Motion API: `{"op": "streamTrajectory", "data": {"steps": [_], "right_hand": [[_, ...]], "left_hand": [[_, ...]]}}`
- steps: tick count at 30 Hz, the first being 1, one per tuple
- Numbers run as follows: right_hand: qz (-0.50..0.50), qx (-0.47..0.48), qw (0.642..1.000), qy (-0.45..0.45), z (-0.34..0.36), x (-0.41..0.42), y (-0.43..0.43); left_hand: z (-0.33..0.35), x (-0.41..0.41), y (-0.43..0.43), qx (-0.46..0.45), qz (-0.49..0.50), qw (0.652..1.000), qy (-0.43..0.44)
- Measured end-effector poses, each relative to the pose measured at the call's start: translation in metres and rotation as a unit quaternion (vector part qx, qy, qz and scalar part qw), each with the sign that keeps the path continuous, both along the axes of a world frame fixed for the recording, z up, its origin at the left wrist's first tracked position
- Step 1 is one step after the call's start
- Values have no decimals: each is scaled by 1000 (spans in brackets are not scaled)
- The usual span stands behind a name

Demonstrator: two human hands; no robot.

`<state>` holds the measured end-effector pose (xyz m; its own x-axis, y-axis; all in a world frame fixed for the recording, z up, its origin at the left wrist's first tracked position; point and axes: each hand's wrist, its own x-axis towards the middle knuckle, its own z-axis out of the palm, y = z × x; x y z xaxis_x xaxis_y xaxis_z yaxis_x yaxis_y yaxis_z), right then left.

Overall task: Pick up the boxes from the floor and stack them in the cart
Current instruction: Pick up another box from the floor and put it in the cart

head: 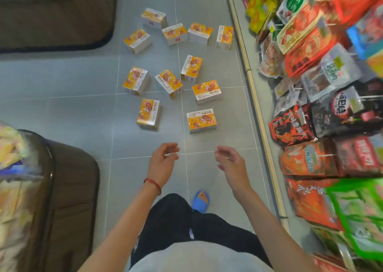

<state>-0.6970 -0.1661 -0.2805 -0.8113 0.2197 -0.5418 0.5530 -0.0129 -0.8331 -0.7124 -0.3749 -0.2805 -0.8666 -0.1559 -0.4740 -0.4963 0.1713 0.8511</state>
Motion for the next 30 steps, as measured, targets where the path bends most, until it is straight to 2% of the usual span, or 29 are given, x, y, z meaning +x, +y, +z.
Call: {"op": "streamTrajectory", "data": {"steps": [7,12,18,24,30], "right_hand": [[-19,28,999,-41,-39,-137,19],[-29,59,994,-92,-90,-230,31],[-31,65,986,-151,-158,-313,41],[19,80,973,-215,-257,-371,66],[152,108,952,-244,-369,-417,94]], "left_hand": [[-41,-134,9,17,16,998,-56],[-92,-232,7,2,31,993,-114],[-159,-308,13,-12,21,982,-190],[-253,-355,33,-28,3,964,-263],[-366,-369,56,-58,13,944,-325]]}}
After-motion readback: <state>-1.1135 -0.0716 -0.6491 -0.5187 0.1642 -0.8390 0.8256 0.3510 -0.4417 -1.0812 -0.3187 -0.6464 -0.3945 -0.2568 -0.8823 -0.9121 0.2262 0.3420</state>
